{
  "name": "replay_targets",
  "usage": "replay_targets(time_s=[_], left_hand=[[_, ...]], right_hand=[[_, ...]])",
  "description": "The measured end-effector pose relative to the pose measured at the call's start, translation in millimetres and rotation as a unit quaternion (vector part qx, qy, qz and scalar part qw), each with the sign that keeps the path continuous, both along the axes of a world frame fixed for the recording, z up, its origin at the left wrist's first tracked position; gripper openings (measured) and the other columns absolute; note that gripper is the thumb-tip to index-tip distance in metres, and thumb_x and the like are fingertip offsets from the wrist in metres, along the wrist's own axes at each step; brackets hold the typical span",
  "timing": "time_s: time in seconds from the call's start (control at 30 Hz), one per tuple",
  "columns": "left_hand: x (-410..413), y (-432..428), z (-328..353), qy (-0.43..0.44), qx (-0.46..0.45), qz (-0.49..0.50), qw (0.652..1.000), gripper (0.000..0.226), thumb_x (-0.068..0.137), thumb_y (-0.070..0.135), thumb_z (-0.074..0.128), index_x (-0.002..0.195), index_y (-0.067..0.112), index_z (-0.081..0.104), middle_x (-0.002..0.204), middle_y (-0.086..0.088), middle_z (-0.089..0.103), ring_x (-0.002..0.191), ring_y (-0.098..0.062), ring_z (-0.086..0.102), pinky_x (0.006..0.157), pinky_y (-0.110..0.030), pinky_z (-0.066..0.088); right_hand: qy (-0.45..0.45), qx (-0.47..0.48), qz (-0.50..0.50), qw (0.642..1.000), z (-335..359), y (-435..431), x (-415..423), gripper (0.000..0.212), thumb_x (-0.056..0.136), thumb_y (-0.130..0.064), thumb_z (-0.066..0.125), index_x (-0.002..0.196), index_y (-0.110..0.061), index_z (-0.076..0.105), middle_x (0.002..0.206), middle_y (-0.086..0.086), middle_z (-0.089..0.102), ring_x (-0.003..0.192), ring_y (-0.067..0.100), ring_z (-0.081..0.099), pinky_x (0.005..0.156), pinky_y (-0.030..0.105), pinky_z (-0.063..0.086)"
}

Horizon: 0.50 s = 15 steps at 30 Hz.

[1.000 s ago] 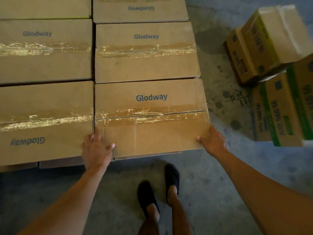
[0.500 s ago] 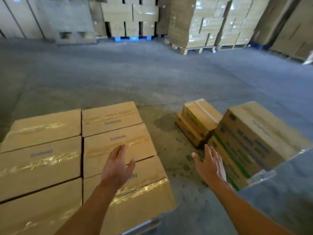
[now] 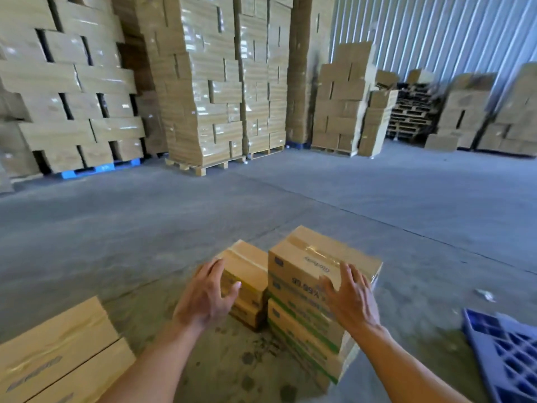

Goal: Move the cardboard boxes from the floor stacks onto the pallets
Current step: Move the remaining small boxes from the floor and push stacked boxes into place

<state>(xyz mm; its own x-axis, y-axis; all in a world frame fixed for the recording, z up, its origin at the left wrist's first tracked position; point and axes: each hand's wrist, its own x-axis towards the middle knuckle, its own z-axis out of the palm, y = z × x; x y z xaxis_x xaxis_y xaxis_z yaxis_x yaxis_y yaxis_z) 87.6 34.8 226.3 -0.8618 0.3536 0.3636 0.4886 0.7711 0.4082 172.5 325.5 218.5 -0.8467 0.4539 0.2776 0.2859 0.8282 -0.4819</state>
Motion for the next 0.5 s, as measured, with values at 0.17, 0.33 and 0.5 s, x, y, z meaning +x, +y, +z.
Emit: replay_targets(time_s=[0.17,0.33,0.5], left_hand=[[-48.4,83.2,-5.1,0.019,-0.009,-0.03,0.999,0.08,0.083,0.059,0.046,0.128,-0.004,0.061,0.125,-0.02,0.064,0.115,-0.035,0.061,0.099,-0.043,0.051],[-99.0,143.4,-29.6,-0.014,-0.032,-0.063,0.997,0.08,0.082,0.059,0.046,0.125,-0.007,0.062,0.122,-0.024,0.065,0.112,-0.039,0.063,0.095,-0.046,0.052],[-165.2,183.3,-57.0,-0.029,-0.05,-0.075,0.996,0.081,0.083,0.058,0.052,0.134,-0.005,0.056,0.133,-0.022,0.06,0.124,-0.035,0.056,0.104,-0.043,0.045]], right_hand=[[-0.023,-0.024,-0.048,0.998,-9.4,74.7,-18.3,0.07,0.099,-0.058,0.043,0.153,-0.016,0.031,0.153,0.006,0.042,0.135,0.026,0.042,0.107,0.042,0.04],[-0.067,-0.058,-0.087,0.992,-35.7,130.1,-43.8,0.07,0.097,-0.061,0.045,0.152,-0.022,0.031,0.152,0.004,0.043,0.135,0.027,0.042,0.108,0.044,0.039],[-0.093,-0.103,-0.14,0.98,-70.5,155.7,-78.6,0.073,0.098,-0.058,0.047,0.156,-0.018,0.025,0.157,0.005,0.037,0.142,0.026,0.034,0.114,0.038,0.032]])
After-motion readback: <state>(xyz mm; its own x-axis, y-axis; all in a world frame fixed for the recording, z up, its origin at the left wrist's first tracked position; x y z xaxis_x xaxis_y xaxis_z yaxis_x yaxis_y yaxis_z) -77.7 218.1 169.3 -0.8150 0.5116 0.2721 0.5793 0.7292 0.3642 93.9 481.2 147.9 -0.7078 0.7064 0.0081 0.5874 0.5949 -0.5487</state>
